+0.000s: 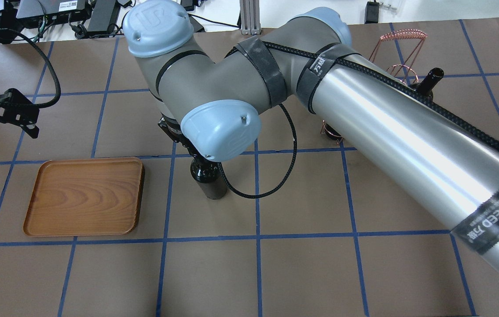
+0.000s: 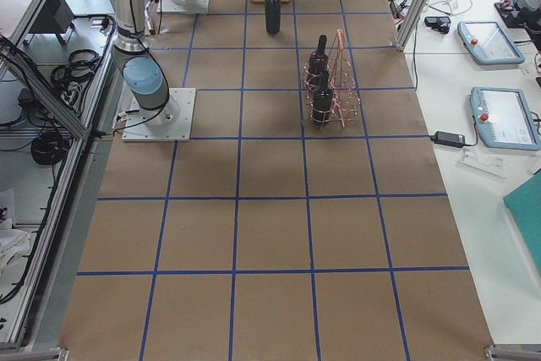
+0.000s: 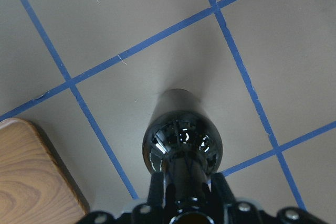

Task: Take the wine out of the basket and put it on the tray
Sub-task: 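Carry the bottle toward the tray and set it upright on the table, then release the bottle and withdraw the right gripper while the left gripper approaches it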

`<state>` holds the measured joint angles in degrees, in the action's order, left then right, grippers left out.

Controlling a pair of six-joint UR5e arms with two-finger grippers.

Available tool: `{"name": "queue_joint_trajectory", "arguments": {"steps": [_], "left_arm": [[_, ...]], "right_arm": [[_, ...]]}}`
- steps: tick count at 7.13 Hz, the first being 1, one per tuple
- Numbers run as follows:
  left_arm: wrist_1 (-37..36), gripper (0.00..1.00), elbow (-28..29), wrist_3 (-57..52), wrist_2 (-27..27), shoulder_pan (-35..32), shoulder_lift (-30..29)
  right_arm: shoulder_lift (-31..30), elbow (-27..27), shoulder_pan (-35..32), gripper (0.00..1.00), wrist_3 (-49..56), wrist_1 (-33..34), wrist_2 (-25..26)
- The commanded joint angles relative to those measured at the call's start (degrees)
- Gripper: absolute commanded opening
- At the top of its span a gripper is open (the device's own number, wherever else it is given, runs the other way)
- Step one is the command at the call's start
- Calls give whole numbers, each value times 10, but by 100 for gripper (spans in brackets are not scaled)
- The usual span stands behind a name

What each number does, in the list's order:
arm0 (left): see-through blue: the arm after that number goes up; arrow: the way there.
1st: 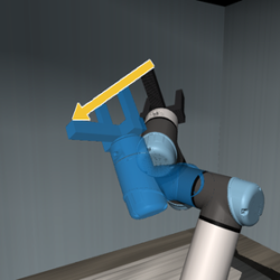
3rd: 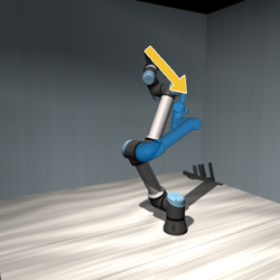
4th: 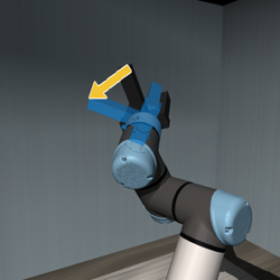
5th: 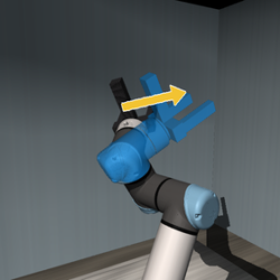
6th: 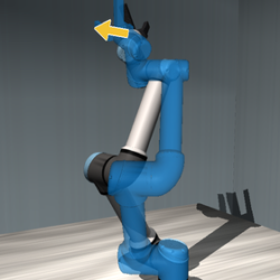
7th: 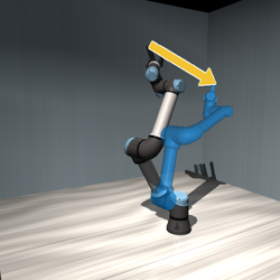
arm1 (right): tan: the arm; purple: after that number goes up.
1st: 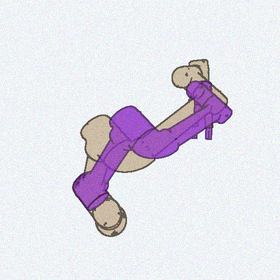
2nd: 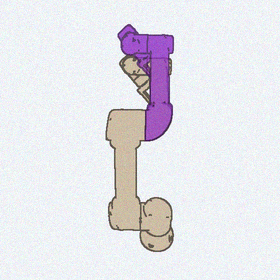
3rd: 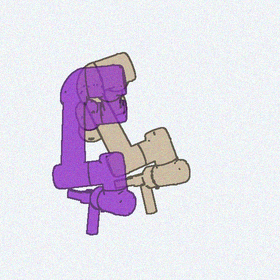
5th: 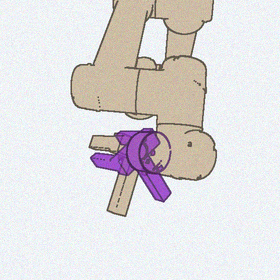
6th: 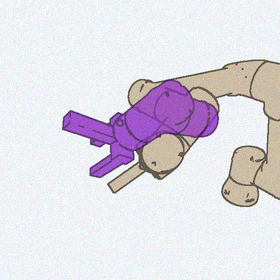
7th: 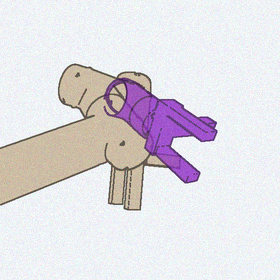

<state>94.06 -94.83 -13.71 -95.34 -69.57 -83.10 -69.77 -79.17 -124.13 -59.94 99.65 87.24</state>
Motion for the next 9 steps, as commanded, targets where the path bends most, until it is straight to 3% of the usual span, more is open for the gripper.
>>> {"name": "queue_joint_trajectory", "arguments": {"steps": [1,2,3,4,6,9], "left_arm": [[-1,100,-2,3,14,0,-3],[-1,100,-3,6,16,-6,-7],[-1,100,0,34,40,-13,-6],[-2,100,1,75,114,-18,-8],[-3,100,2,84,94,-74,-11],[-59,100,-1,144,89,-235,-30]], "right_arm": [[0,-1,-1,87,4,0,7],[-3,2,3,99,10,-1,8],[-10,4,14,100,29,-2,7],[-28,4,39,100,67,-8,6],[-83,2,112,100,245,-82,11],[-144,-6,219,100,518,-155,41]]}}
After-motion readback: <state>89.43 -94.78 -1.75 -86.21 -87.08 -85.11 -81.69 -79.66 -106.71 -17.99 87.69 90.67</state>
